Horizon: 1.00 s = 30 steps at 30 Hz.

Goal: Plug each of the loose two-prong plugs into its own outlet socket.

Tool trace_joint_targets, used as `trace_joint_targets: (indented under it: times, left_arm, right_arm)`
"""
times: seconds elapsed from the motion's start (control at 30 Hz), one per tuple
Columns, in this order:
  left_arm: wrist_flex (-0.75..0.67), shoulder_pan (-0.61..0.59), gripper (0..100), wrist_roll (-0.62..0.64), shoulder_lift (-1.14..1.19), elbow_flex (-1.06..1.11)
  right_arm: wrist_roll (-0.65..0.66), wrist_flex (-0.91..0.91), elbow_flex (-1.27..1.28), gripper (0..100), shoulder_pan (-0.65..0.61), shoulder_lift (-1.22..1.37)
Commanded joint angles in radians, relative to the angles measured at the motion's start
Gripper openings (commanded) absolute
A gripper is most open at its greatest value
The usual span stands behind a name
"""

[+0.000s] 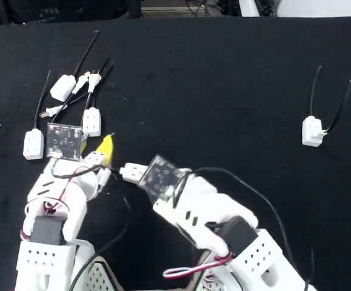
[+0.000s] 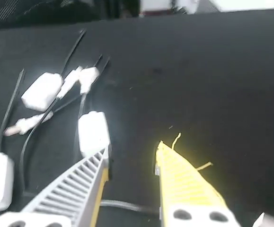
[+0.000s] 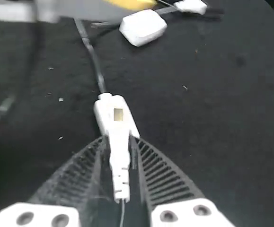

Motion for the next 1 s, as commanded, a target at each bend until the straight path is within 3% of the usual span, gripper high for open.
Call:
trace_joint_targets:
  times: [0.0,0.37,0.63,0.83,0.97]
  left_arm:
    - [0.054,-0.054,17,-0.003,-0.002,-0.059]
    - [0.005,-0.056,17,-0.002,0.149,-0.01]
    - [-0.021,-0.053,17,-0.008,0.612,-0.232]
    - [-0.241,-0.079,17,-0.123,0.985,-0.317]
    - [-0.301,-0.081,17,-0.127,1.197,-0.383]
  right_arm:
    - [-0.04,-0.048,-0.022,1.1,0.086,0.012]
    - [-0.189,-0.052,-0.182,1.1,0.087,0.383]
    - [-0.252,-0.052,-0.389,1.1,0.084,0.679]
    - [-0.298,-0.104,-0.409,1.1,0.003,0.842]
    - [-0.298,-0.173,-0.398,1.1,-0.006,0.929]
